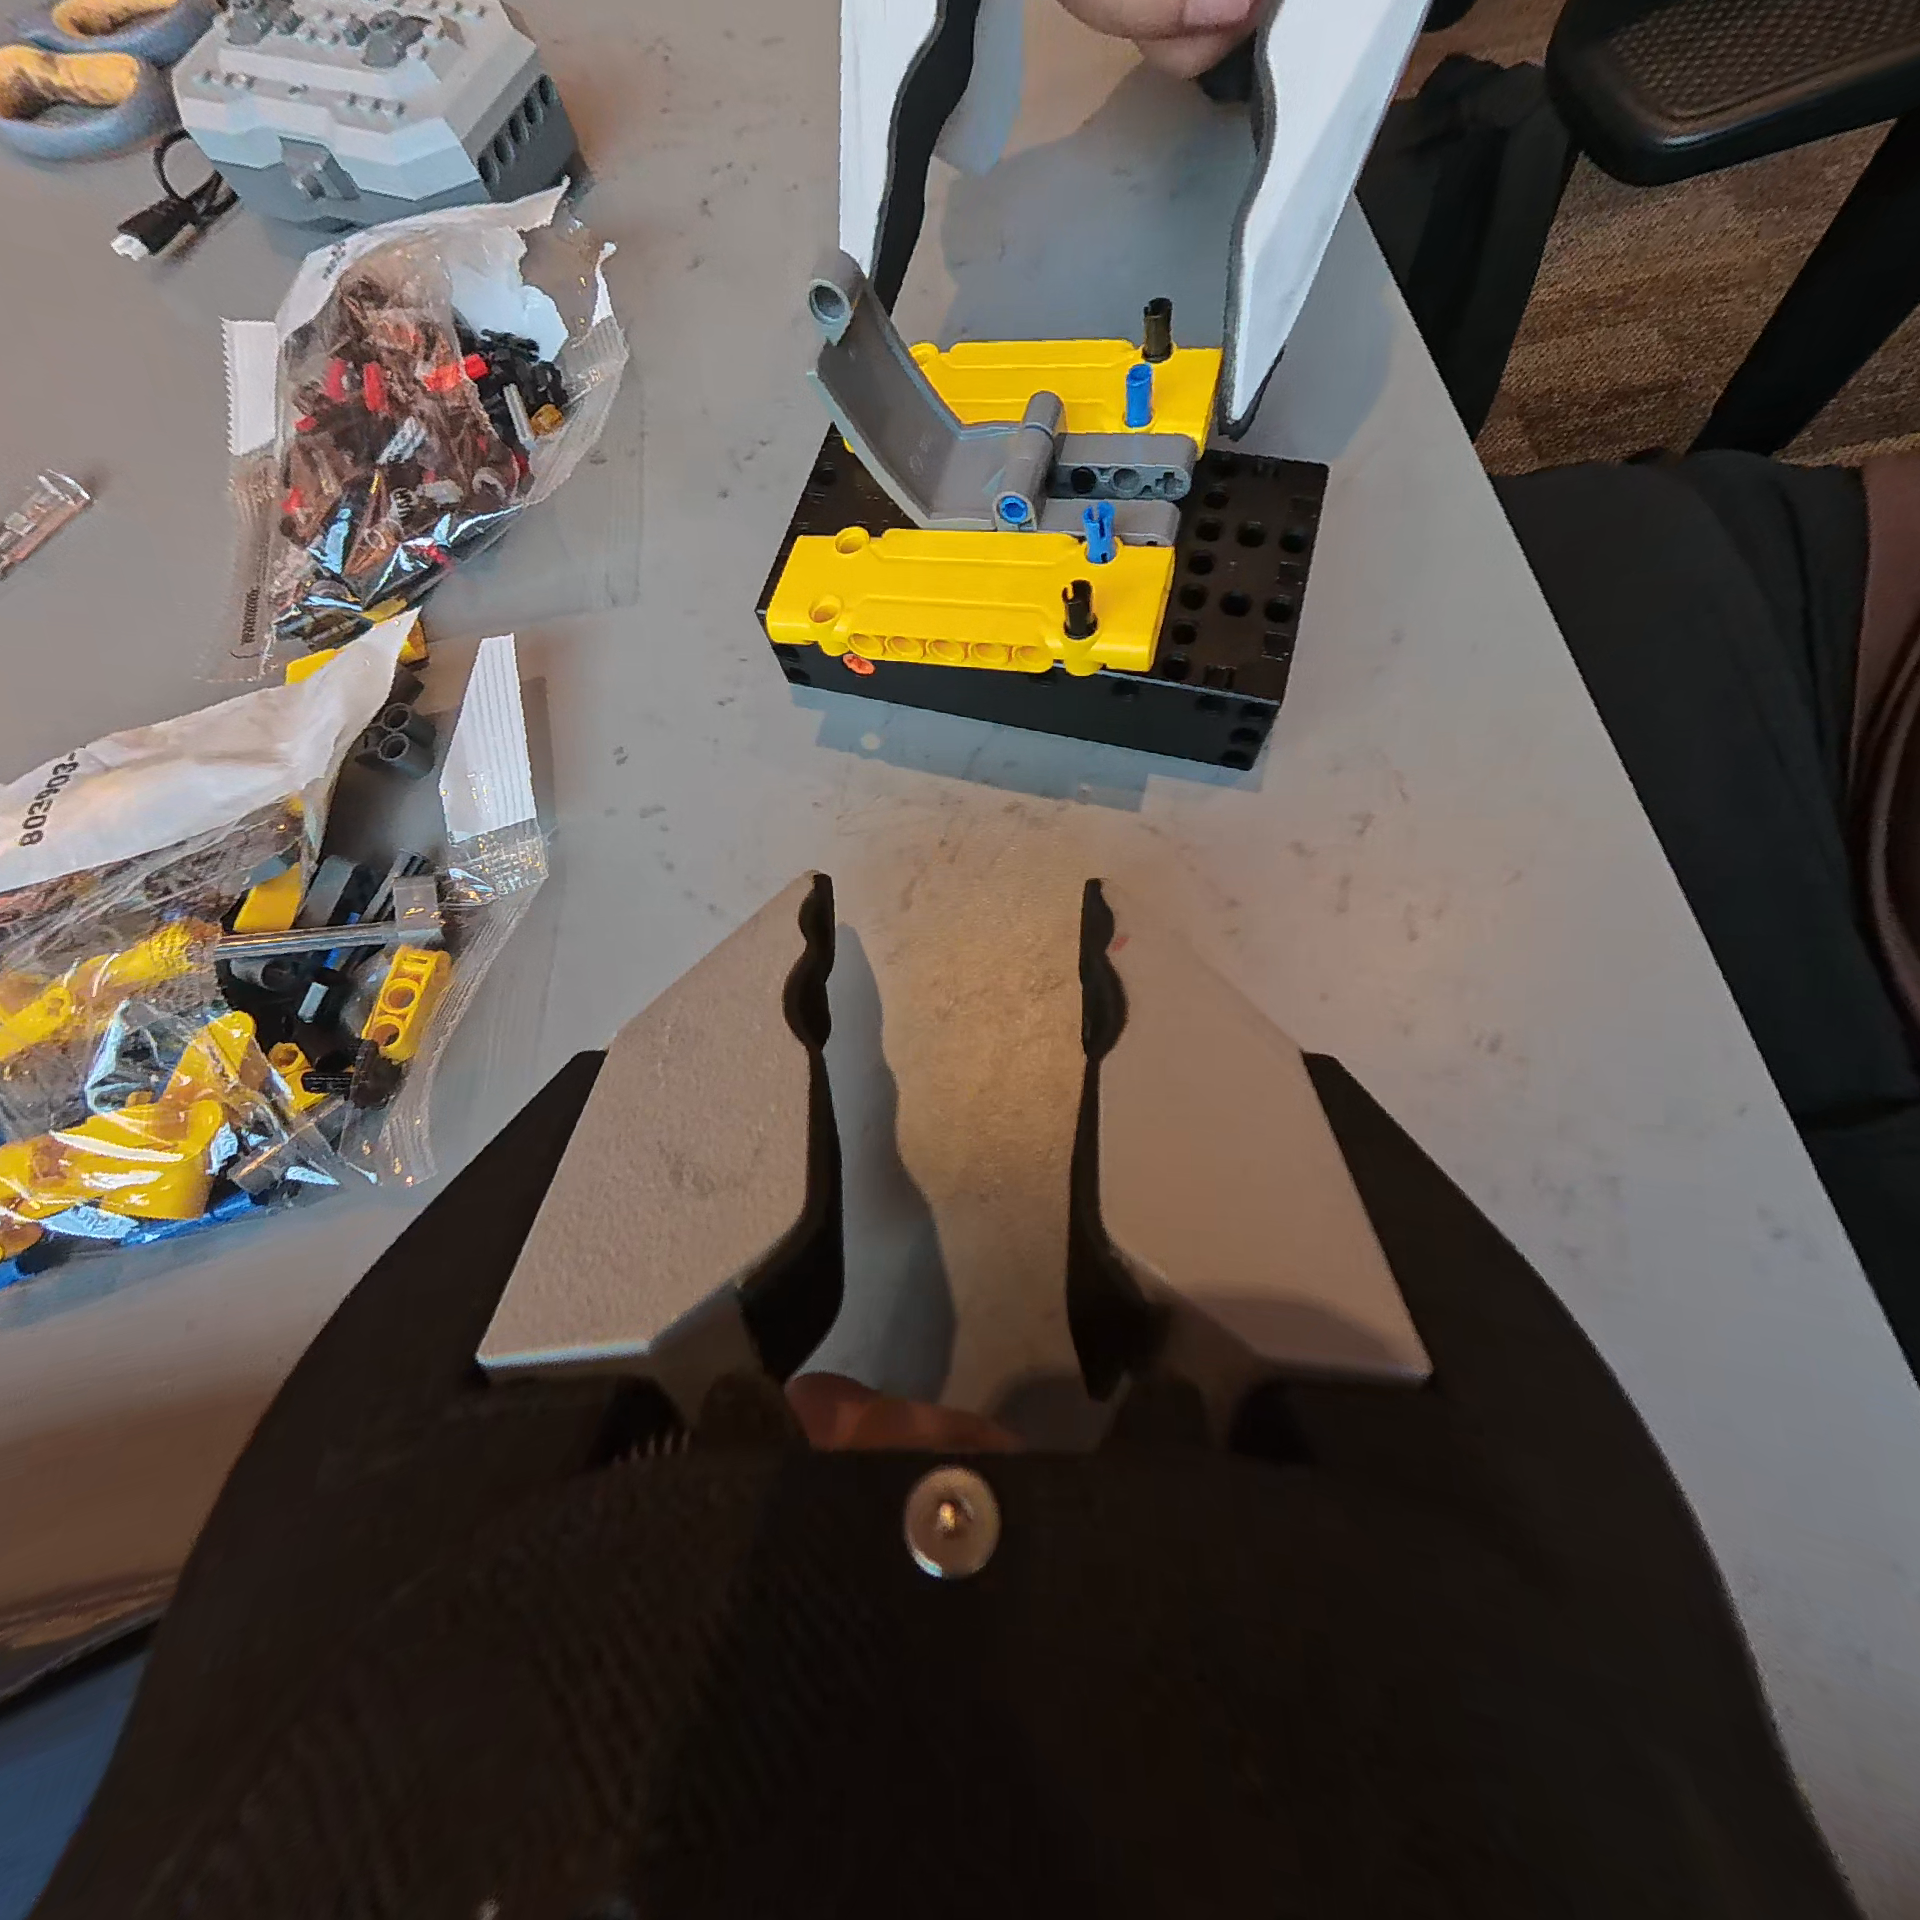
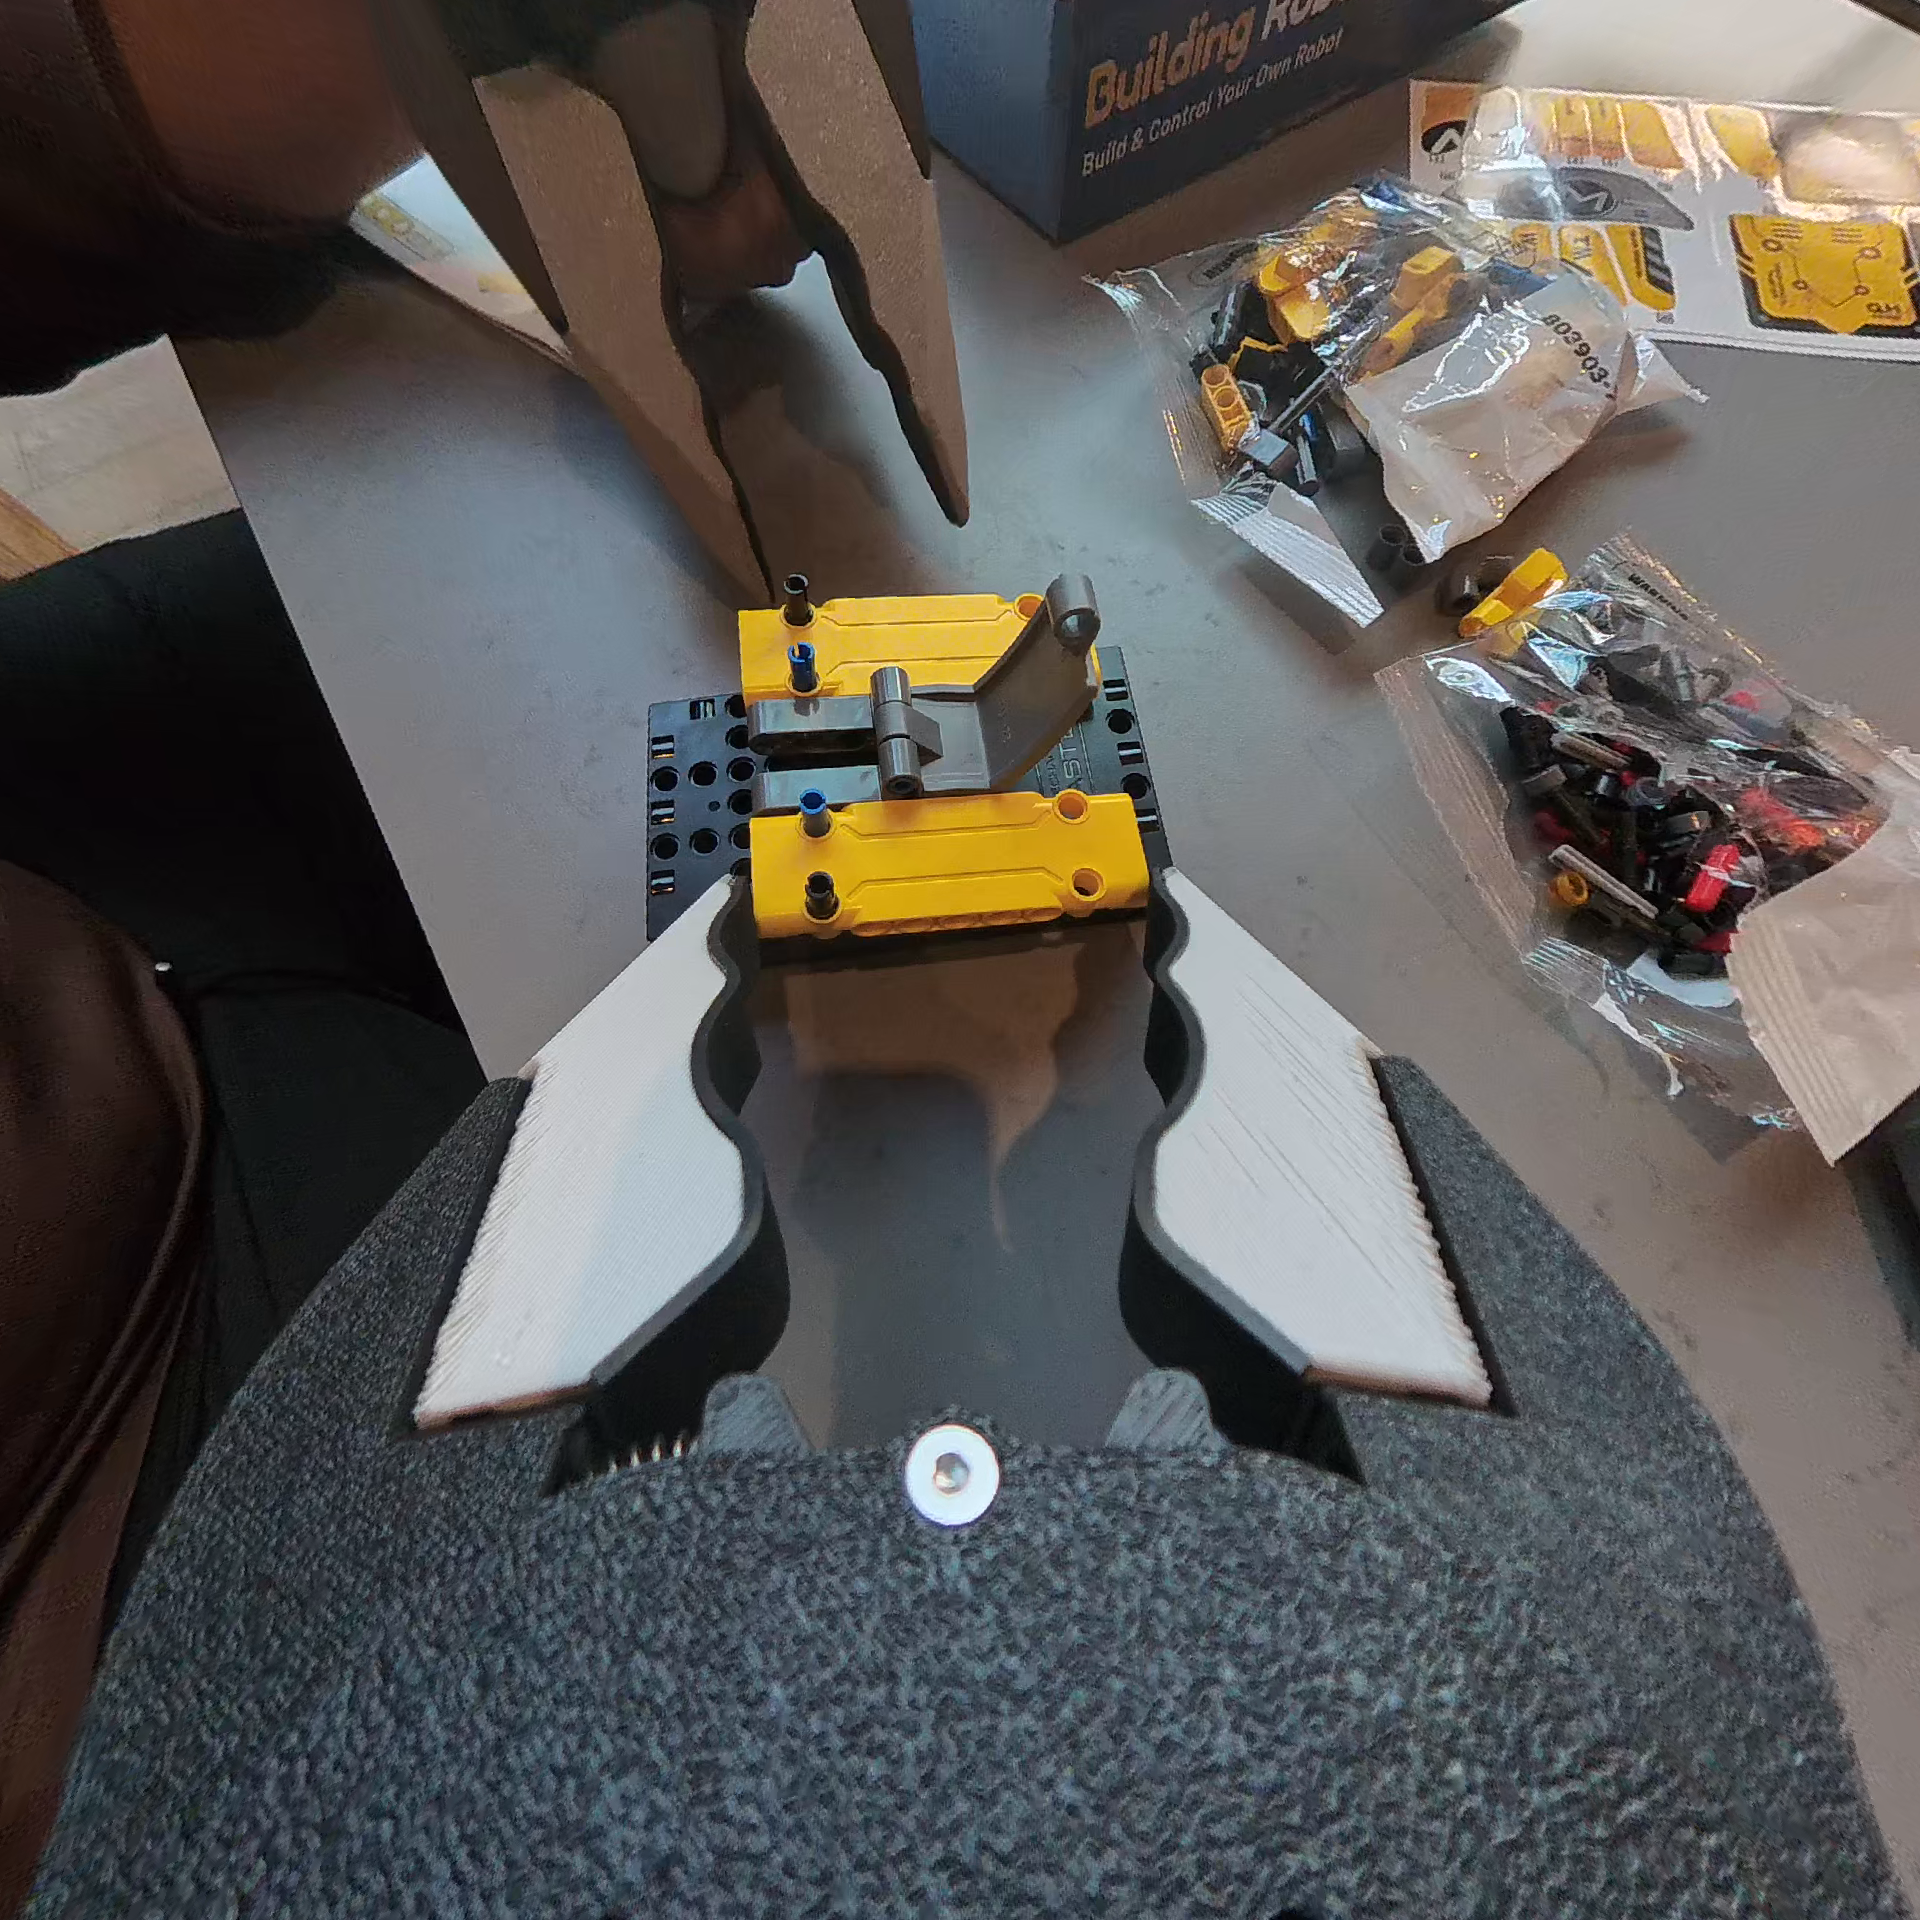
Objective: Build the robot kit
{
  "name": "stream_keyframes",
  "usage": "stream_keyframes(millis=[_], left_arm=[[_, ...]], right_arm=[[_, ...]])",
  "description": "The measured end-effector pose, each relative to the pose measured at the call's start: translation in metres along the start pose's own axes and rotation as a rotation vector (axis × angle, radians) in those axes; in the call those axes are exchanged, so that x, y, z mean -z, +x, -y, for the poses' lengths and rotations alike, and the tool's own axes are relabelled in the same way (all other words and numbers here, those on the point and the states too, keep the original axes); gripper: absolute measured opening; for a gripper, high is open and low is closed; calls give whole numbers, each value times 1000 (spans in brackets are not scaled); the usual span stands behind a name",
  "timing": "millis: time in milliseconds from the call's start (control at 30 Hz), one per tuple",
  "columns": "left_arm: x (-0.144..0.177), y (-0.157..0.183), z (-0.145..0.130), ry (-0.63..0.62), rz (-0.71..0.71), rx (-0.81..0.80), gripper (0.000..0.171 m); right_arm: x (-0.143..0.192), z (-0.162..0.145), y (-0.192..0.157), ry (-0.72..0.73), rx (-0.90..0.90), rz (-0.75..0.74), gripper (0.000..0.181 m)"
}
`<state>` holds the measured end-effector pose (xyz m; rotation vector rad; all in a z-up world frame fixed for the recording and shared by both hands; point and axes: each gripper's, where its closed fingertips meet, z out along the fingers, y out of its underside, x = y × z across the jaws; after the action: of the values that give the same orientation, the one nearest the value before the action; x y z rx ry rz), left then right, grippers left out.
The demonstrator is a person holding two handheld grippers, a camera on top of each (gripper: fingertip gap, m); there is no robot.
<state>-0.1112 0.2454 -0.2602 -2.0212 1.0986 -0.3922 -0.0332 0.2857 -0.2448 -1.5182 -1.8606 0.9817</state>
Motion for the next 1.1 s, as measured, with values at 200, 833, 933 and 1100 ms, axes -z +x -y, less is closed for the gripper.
stream_keyframes(millis=[200,833,933,1100], left_arm=[[0,-1,0,0,-1,8,44],[1,-1,-1,0,-13,23,44],[2,-1,-1,7,-18,34,44],[3,-1,-1,12,-21,42,44]], right_arm=[[0,-1,0,0,-1,1,74],[0,0,0,5,3,-3,74],[1,2,1,8,5,-5,74],[10,13,2,55,-10,-5,74]])
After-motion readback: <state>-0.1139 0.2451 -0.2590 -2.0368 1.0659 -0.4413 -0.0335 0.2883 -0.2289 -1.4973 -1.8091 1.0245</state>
